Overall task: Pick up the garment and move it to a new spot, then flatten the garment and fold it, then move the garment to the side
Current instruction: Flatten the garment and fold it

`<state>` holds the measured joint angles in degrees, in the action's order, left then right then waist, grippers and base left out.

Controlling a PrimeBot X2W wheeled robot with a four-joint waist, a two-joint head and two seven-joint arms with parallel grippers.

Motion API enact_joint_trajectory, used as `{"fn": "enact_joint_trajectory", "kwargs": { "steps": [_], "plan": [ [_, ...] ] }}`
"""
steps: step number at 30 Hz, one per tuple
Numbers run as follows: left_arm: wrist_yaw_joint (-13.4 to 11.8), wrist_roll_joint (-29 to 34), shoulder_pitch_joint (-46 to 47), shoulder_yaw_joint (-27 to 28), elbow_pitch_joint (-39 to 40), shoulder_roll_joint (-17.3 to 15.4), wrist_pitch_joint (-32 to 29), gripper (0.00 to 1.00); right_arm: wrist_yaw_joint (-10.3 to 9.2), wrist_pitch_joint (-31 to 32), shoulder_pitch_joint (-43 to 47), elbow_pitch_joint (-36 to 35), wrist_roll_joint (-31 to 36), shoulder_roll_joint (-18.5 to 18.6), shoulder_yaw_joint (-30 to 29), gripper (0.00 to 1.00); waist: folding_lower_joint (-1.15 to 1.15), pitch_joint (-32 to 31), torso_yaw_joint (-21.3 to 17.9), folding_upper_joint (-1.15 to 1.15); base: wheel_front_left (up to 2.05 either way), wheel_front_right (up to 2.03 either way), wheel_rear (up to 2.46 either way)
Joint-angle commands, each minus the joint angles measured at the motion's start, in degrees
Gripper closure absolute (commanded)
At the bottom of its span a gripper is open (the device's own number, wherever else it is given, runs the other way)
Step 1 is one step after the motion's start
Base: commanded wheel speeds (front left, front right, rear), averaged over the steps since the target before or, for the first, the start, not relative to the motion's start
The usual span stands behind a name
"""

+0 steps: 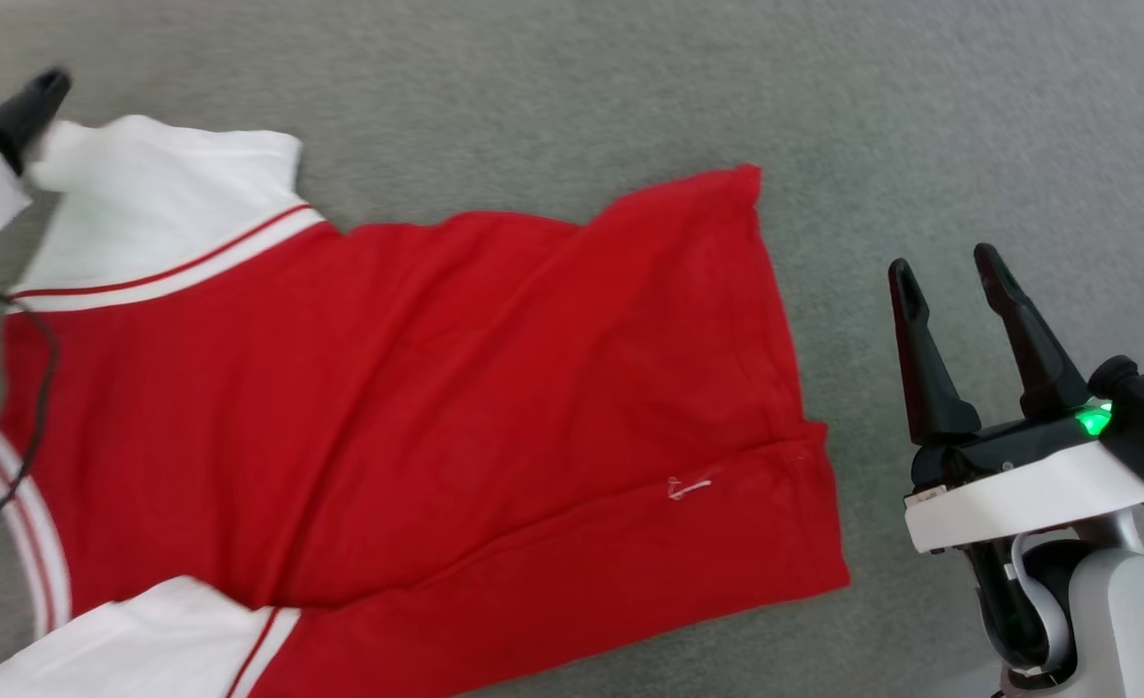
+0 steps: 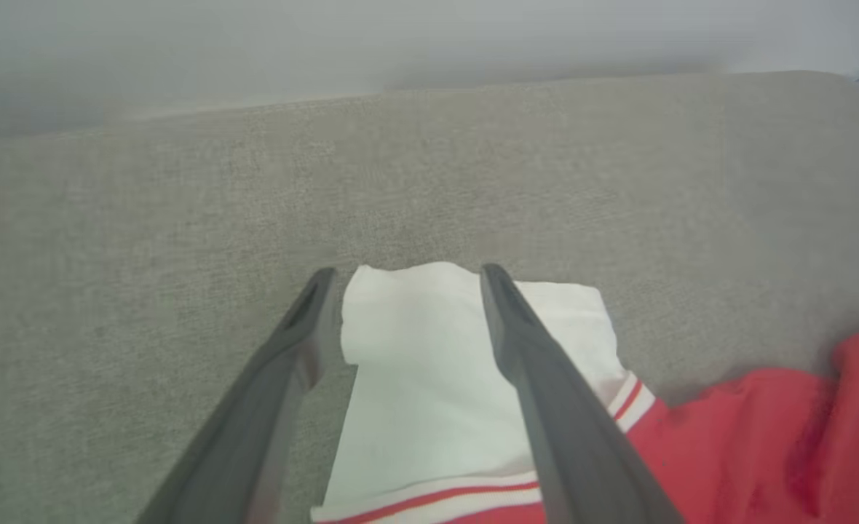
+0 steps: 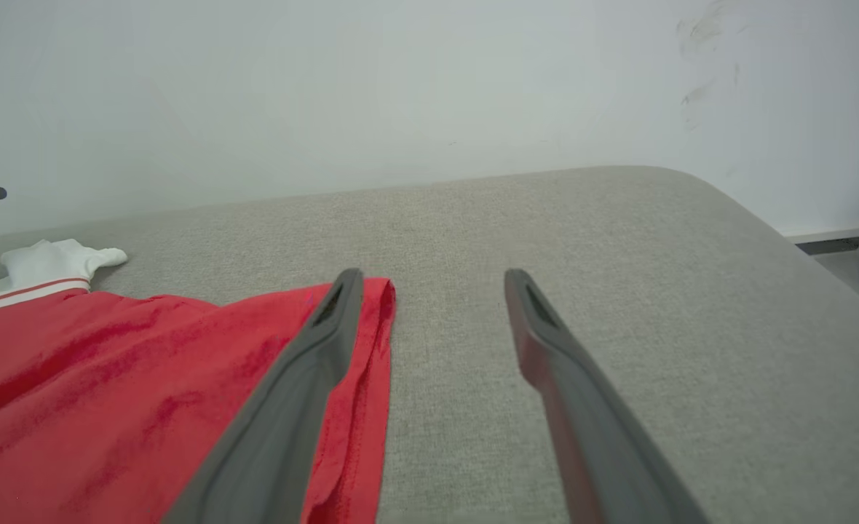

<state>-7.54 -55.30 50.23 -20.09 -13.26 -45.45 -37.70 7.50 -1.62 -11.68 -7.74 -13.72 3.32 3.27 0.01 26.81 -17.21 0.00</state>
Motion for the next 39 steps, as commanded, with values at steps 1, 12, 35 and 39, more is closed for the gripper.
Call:
{"fn": "enact_joint_trajectory", "kwargs": {
  "steps": [1, 12, 35, 39],
  "plan": [
    [-0.3, -0.9, 1.4, -0.6, -0.9, -1.6, -4.5, 0.0, -0.02, -0.6, -0.5, 0.5, -0.4, -0.5, 0.1, 0.0, -0.01, 2.6, -2.9, 0.0, 0.0, 0.0, 0.0],
    [-4.3, -1.7, 0.7, -5.6, -3.9, -5.6, -20.9, 0.0, -0.02, -1.6, -1.4, 2.6, -3.5, -0.6, 1.3, 0.0, -0.01, 6.2, -5.7, 0.0, 0.0, 0.0, 0.0],
    [0.8, 1.1, 6.4, -8.7, -5.4, 1.6, -15.2, 1.0, -0.02, 14.9, -11.6, 10.6, -14.8, 4.2, 1.2, 0.0, -0.01, 4.7, -0.5, 0.0, 0.0, 0.0, 0.0],
    [3.0, 1.9, 9.5, -9.1, -5.7, 4.1, -12.3, 1.0, -0.02, 23.8, -17.6, 14.7, -17.8, 6.8, 1.1, 0.0, -0.01, 3.8, 3.2, 0.0, 0.0, 0.0, 0.0]
  ]
}}
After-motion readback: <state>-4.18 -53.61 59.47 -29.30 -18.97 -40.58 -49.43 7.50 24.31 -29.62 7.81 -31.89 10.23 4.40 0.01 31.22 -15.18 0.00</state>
